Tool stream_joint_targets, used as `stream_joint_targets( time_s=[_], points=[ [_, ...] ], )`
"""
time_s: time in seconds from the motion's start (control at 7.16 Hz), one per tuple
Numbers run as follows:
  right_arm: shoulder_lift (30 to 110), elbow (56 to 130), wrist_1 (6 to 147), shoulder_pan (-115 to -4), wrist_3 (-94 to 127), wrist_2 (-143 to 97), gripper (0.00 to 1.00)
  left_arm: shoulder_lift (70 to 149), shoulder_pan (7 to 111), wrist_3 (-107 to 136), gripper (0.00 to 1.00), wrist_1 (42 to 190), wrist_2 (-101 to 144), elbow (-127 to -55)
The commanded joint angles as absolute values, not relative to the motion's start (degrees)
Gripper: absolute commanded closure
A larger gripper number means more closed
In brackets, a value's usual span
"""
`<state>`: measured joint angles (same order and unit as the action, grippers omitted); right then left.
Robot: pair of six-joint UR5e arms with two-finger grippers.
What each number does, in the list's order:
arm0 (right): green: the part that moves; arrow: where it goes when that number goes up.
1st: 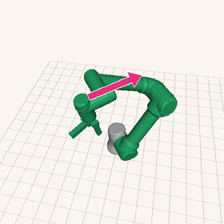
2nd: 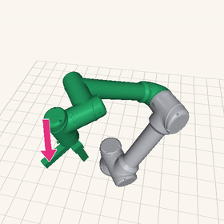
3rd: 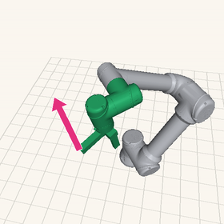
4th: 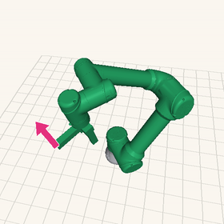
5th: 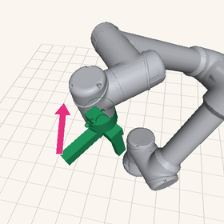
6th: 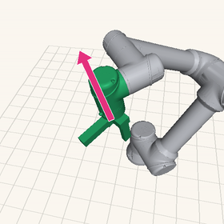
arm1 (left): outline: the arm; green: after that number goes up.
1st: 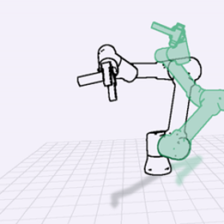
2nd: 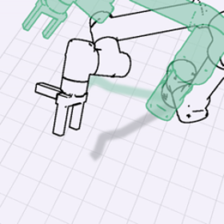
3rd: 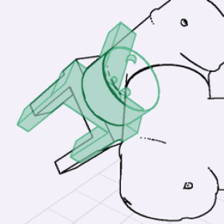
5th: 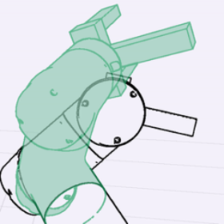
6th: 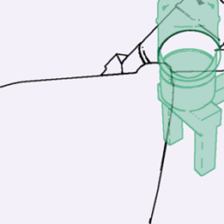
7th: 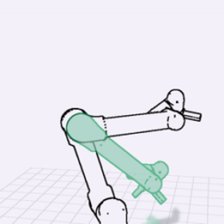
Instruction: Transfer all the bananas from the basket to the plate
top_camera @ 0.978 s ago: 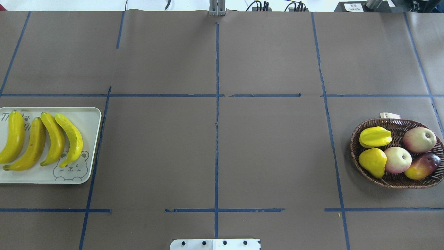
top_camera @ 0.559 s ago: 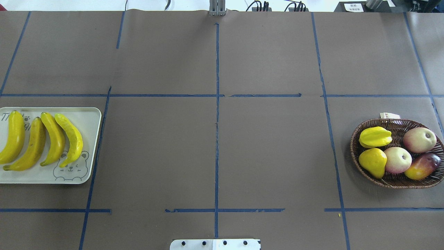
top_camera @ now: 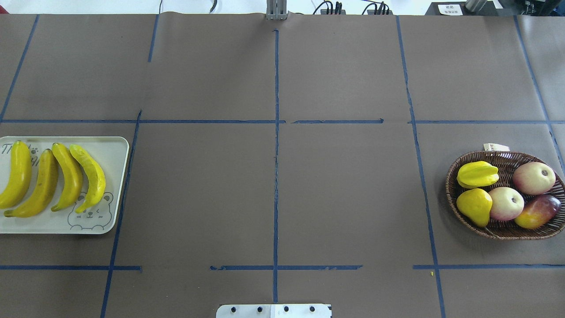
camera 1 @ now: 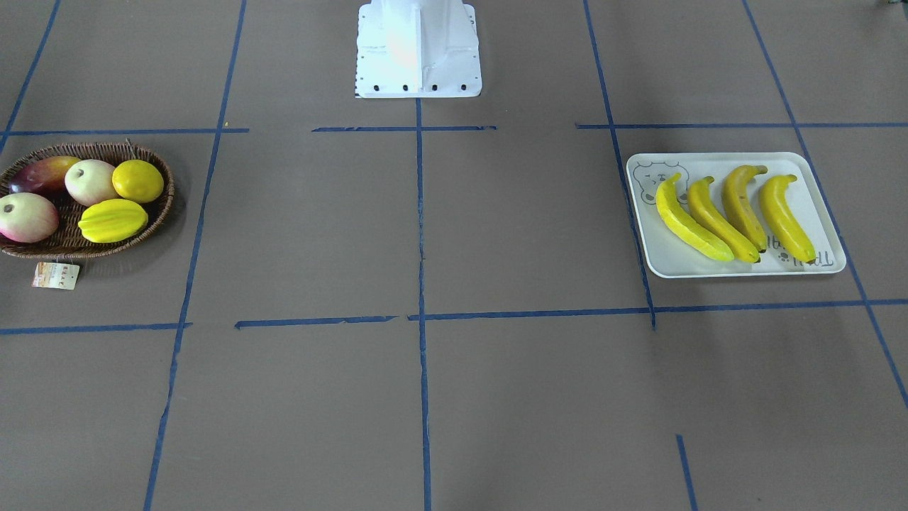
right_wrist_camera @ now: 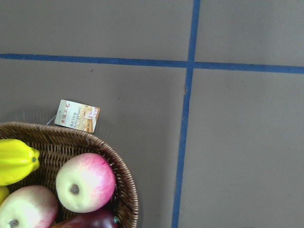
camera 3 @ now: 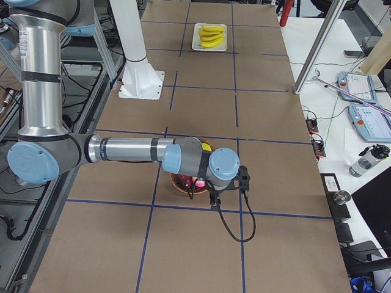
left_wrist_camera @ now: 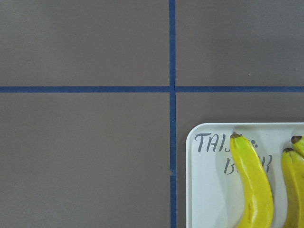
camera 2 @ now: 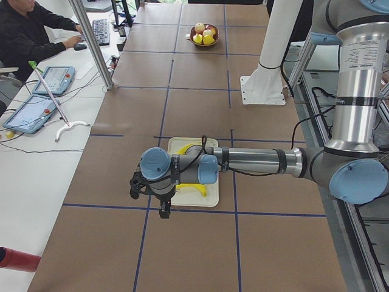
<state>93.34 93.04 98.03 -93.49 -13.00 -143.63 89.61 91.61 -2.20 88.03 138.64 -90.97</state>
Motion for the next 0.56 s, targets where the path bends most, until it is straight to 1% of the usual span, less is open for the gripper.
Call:
stream_joint_targets(
  time_s=[0.0, 0.42],
  points=[
    [95.36, 90.09, 91.52, -95.09, -12.75, -143.61, 0.0, 89.56, 91.58, -2.2, 0.0, 88.07, 138.78, -90.88],
    [94.13, 91.22, 91.23, -96.41, -8.81, -143.26, 0.0, 89.56, 91.58, -2.2, 0.0, 88.07, 138.78, -90.62]
  ],
)
